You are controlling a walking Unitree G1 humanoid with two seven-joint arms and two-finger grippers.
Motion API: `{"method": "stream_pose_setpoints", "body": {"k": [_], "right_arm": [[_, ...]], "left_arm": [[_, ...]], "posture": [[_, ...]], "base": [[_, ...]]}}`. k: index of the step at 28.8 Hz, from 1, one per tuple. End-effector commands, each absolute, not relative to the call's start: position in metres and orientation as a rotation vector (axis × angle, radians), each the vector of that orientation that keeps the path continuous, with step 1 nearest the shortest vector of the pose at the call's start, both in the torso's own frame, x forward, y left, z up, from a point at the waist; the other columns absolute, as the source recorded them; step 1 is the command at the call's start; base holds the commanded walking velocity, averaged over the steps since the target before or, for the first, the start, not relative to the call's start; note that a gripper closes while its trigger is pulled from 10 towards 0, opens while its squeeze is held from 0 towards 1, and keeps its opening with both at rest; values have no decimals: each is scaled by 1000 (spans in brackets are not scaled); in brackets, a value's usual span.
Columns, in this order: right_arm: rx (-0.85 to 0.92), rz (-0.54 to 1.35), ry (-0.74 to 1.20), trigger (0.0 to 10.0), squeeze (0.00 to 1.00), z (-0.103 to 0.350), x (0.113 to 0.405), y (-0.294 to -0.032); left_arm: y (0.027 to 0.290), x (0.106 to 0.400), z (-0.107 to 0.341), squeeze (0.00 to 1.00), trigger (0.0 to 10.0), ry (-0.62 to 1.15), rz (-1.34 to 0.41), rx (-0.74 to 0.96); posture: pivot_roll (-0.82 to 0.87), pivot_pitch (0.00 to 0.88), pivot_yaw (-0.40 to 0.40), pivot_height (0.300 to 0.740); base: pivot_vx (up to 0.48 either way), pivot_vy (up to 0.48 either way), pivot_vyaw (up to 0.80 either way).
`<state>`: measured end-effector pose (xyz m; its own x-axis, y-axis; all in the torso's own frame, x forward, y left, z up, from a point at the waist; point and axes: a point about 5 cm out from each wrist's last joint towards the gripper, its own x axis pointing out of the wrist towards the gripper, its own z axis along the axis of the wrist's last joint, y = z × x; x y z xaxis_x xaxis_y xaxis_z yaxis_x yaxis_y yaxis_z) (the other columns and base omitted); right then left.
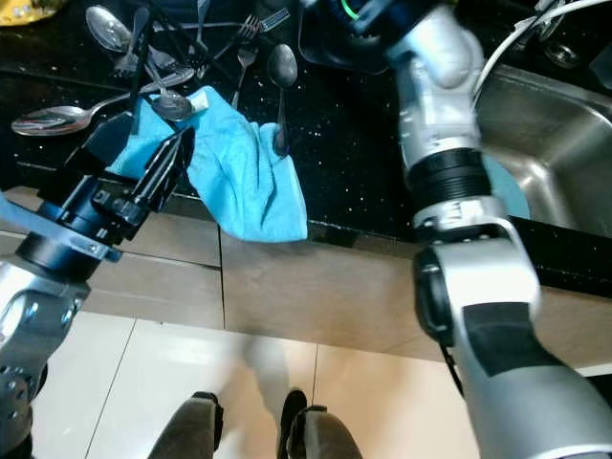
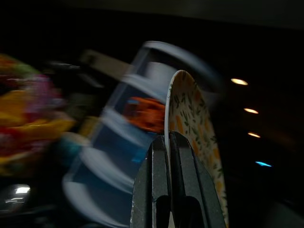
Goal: Kitchen organization
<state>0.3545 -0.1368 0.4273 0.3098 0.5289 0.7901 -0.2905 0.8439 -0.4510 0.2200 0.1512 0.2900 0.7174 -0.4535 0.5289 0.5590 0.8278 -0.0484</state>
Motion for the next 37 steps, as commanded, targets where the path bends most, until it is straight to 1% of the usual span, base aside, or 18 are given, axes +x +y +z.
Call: {"method": "stream_pose_setpoints", "body": {"k": [1, 3, 6, 7, 13, 21, 23, 25, 28, 29, 32, 37], "right_arm": [[-215, 490, -1134, 0, 0, 426, 355, -151], [-225, 396, -1118, 0, 0, 425, 356, -171], [-235, 327, -1105, 0, 0, 424, 353, -189], [-235, 327, -1105, 0, 0, 424, 353, -189], [-253, 210, -1068, 0, 0, 419, 353, -212], [-333, 94, -940, 0, 0, 399, 362, -226], [-353, 39, -845, 0, 0, 384, 367, -238], [-358, 23, -817, 0, 0, 379, 368, -242], [-381, -14, -708, 0, 0, 358, 373, -253], [-381, -14, -708, 0, 0, 358, 373, -253], [-393, -36, -578, 0, 0, 326, 379, -255], [-367, -62, -503, 0, 0, 307, 382, -254]], "left_arm": [[146, 218, 290, 0, 10000, -531, -617, -218], [141, 217, 291, 0, 10000, -530, -669, -224], [138, 217, 290, 0, 10000, -511, -712, -215], [138, 217, 290, 0, 10000, -511, -712, -215], [129, 216, 279, 0, 10000, -433, -794, -199], [127, 215, 273, 0, 10000, -397, -824, -205], [126, 215, 270, 0, 10000, -386, -829, -204], [126, 216, 270, 0, 10000, -383, -830, -205], [126, 217, 267, 0, 10000, -375, -834, -204], [126, 217, 267, 0, 10000, -375, -834, -204], [126, 218, 265, 0, 10000, -364, -842, -199], [127, 219, 263, 0, 10000, -358, -846, -197]], "posture": [[318, 158, -133, 740], [309, 154, -127, 740], [300, 153, -118, 740], [300, 153, -118, 740], [287, 155, -111, 740], [281, 155, -112, 740], [270, 149, -115, 740], [270, 149, -115, 740], [260, 144, -113, 740], [260, 144, -113, 740], [254, 140, -108, 740], [249, 133, -103, 740]], "base": [[0, 0, 0], [0, 0, 0], [0, 0, 0], [0, 0, 0], [0, 0, 0], [0, 0, 0], [0, 0, 0], [0, 0, 0], [0, 0, 0], [0, 0, 0], [0, 0, 0], [0, 0, 0]]}}
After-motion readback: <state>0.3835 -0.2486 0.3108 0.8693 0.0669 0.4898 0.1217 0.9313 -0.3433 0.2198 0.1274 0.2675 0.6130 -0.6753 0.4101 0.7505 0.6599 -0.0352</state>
